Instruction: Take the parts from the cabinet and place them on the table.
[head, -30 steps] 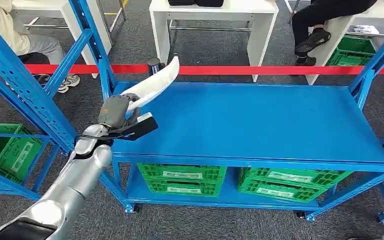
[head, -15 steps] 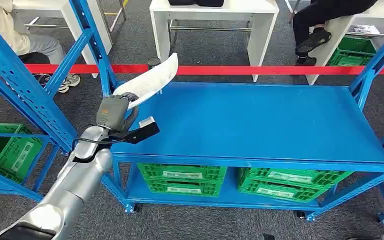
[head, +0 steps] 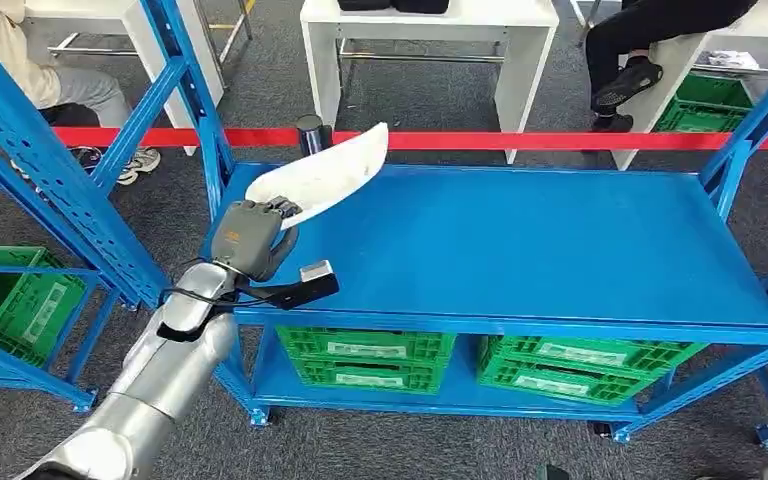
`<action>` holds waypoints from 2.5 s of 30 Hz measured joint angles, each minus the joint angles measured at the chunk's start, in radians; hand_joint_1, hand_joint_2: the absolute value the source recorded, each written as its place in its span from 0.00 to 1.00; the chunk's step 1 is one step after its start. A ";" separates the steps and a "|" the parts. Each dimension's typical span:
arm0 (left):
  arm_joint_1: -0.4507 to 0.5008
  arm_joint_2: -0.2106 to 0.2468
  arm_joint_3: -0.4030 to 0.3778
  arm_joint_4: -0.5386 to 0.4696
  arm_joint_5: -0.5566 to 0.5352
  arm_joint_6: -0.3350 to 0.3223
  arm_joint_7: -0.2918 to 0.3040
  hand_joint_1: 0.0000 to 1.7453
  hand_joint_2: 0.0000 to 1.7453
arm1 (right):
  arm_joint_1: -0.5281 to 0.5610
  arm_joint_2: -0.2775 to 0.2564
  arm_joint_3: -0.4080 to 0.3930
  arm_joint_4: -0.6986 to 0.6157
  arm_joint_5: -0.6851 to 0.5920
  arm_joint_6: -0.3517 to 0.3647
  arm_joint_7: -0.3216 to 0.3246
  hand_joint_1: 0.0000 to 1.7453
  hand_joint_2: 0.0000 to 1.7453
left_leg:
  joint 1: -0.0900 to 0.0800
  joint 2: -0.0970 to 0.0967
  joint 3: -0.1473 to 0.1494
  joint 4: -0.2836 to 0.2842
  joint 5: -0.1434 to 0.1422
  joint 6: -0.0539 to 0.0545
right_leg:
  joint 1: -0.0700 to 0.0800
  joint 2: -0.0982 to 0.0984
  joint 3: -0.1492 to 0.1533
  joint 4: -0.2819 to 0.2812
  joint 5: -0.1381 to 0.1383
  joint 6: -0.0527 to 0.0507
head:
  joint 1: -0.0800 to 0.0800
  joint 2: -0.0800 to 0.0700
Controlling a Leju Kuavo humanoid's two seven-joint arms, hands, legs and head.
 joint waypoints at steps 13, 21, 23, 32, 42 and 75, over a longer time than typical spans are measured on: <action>0.034 -0.017 -0.031 -0.008 -0.015 -0.004 -0.027 1.00 1.00 | -0.009 0.003 -0.005 0.000 -0.001 -0.051 0.016 0.00 1.00 | 0.020 0.001 -0.011 0.019 -0.006 -0.023 | -0.008 0.005 0.001 0.035 -0.035 0.004 | 0.022 0.000; 0.060 -0.019 -0.058 -0.010 -0.028 0.002 -0.027 1.00 1.00 | -0.010 0.005 -0.006 0.000 -0.001 -0.053 0.023 0.00 1.00 | 0.030 0.001 -0.112 0.280 -0.163 -0.062 | -0.005 0.000 -0.010 0.030 -0.016 -0.036 | 0.011 0.000; 0.075 -0.024 -0.066 -0.011 -0.037 -0.002 -0.029 1.00 1.00 | -0.009 0.005 -0.007 0.000 -0.006 -0.060 0.027 0.00 1.00 | 0.029 0.001 -0.114 0.310 -0.161 -0.060 | -0.004 0.000 -0.015 0.030 -0.013 -0.036 | 0.011 0.000; 0.068 -0.056 -0.134 -0.025 -0.094 -0.008 -0.014 1.00 1.00 | -0.005 0.006 -0.008 0.000 -0.015 -0.062 0.024 0.00 1.00 | 0.024 0.003 0.043 -0.004 -0.026 -0.006 | -0.005 0.001 -0.029 0.025 0.012 0.011 | 0.011 0.000; 0.080 -0.064 -0.198 -0.044 -0.173 0.024 0.063 1.00 1.00 | -0.008 0.006 -0.008 0.000 -0.011 -0.063 0.025 0.00 1.00 | 0.021 0.008 -0.065 0.023 0.042 -0.002 | -0.003 -0.001 0.076 0.037 -0.109 0.017 | 0.031 0.000; 0.224 -0.037 -0.286 -0.405 -0.354 -0.023 0.204 1.00 1.00 | -0.012 0.004 -0.008 0.000 -0.004 -0.073 0.016 0.00 1.00 | 0.011 0.009 -0.062 0.018 0.057 -0.011 | 0.012 -0.002 0.106 0.006 -0.112 -0.003 | 0.034 0.000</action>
